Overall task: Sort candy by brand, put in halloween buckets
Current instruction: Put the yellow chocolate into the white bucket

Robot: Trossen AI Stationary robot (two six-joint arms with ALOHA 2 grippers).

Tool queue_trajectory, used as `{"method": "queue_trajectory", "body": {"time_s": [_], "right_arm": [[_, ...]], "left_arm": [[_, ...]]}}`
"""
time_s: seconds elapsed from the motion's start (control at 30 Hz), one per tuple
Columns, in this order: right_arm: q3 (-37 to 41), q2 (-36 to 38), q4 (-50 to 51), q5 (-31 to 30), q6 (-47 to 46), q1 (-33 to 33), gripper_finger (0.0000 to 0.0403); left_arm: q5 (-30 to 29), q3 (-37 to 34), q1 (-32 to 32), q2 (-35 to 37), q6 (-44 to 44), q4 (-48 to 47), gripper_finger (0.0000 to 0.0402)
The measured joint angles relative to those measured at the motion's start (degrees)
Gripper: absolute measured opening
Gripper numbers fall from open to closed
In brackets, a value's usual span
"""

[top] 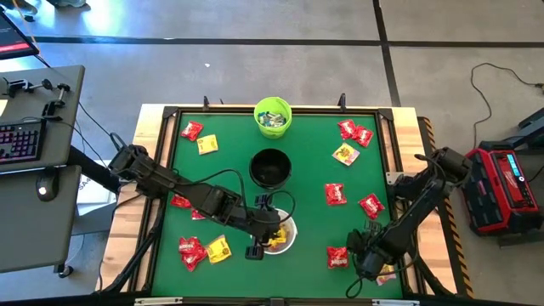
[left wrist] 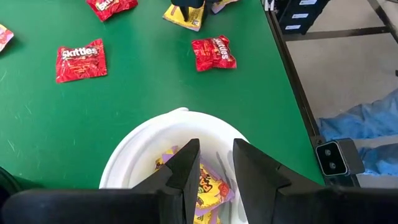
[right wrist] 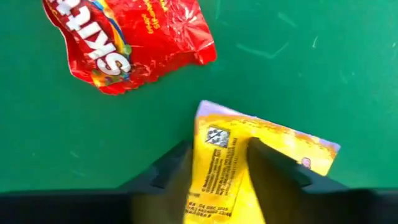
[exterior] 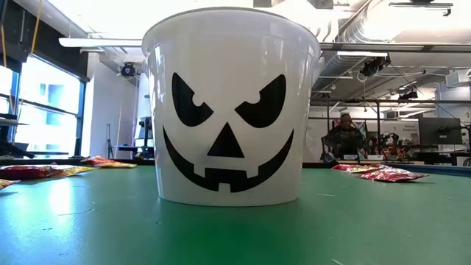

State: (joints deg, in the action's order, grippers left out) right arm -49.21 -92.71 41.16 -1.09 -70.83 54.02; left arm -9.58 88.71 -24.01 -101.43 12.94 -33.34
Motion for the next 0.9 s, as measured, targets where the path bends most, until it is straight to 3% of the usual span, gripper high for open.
{"method": "queue_trajectory", "body": {"time_s": [0.17,0.23,0.47,0.7,0.9], "right_arm": [[0.00,-0.01,-0.25,0.91,-0.96,-0.02,0.0026],[0.09,0.18,-0.29,1.01,-0.91,-0.02,0.0008],[-3.13,3.00,1.92,-1.48,-0.88,-0.39,0.0005],[-10.06,7.38,10.54,-6.74,-0.72,-0.88,0.0001],[-17.84,9.93,20.29,-15.36,-0.11,-2.67,0.0001]], "left_arm": [[0.00,0.00,0.00,-0.02,0.12,0.02,0.0087],[0.00,0.00,-0.19,-0.02,0.47,-0.09,0.0087],[0.20,-0.07,-1.29,0.62,-0.58,-1.31,0.0083],[5.66,-0.04,-1.13,3.00,-1.39,-1.43,0.0060],[7.56,-0.04,-1.01,4.09,-3.00,-1.84,0.0041]]}}
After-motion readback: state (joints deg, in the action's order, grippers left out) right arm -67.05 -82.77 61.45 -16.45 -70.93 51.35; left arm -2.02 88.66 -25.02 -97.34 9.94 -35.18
